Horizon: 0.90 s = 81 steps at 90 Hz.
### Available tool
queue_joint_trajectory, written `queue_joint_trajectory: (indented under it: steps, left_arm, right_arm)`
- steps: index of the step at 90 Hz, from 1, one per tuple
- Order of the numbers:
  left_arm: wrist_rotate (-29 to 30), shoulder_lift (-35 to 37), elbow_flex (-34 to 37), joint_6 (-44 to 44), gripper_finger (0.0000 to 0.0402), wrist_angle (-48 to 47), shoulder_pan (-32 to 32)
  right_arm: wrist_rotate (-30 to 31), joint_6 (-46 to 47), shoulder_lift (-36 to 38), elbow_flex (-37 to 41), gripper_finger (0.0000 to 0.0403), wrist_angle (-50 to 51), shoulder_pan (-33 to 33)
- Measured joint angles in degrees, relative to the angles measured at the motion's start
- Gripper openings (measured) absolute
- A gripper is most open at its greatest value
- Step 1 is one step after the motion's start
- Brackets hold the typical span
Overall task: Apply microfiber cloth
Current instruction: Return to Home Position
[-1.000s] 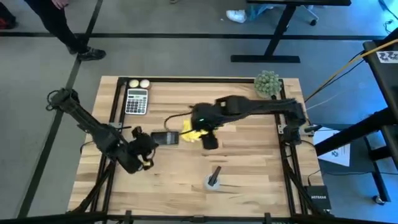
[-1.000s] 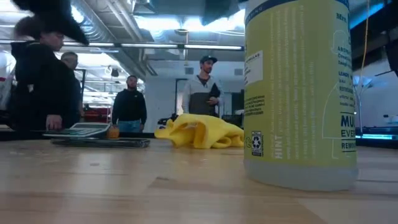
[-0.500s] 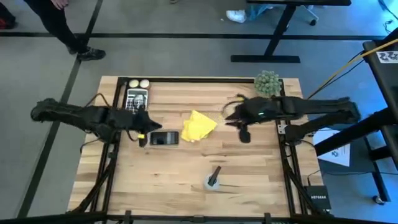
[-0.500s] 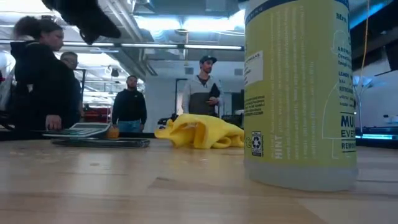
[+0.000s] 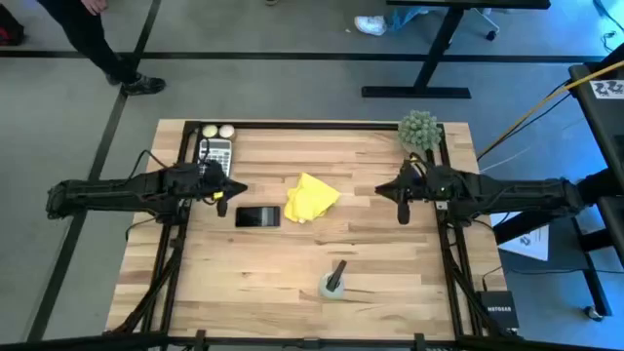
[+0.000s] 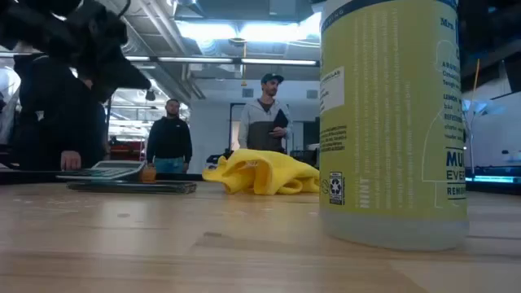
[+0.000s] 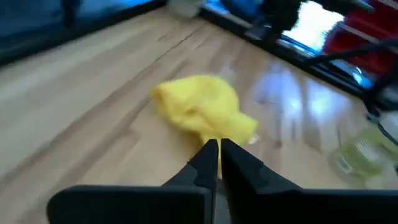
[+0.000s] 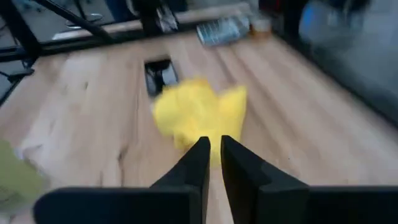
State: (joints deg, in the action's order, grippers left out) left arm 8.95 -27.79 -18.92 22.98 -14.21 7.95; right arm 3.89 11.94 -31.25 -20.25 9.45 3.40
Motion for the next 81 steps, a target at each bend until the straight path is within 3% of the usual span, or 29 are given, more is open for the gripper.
queue_joint_trajectory:
  steps: [22,32,55,81]
  left_arm:
    - [0.18,0.64,4.18,-8.77,0.0,8.49,-2.3]
    - [0.22,2.71,7.83,-9.74,0.0,13.89,-2.39]
    - [0.22,8.75,13.21,-8.62,0.0,15.43,-2.69]
    - [0.45,16.3,17.02,-9.37,0.0,14.91,-5.52]
  right_arm:
    - [0.67,-0.11,7.55,12.78,0.0023,-14.66,0.0]
    - [1.72,0.11,12.13,15.65,0.0023,-14.4,0.0]
    - [4.14,2.23,21.52,19.8,0.0024,-11.13,0.0]
    - [2.12,0.24,22.89,19.78,0.0024,-10.91,0.0]
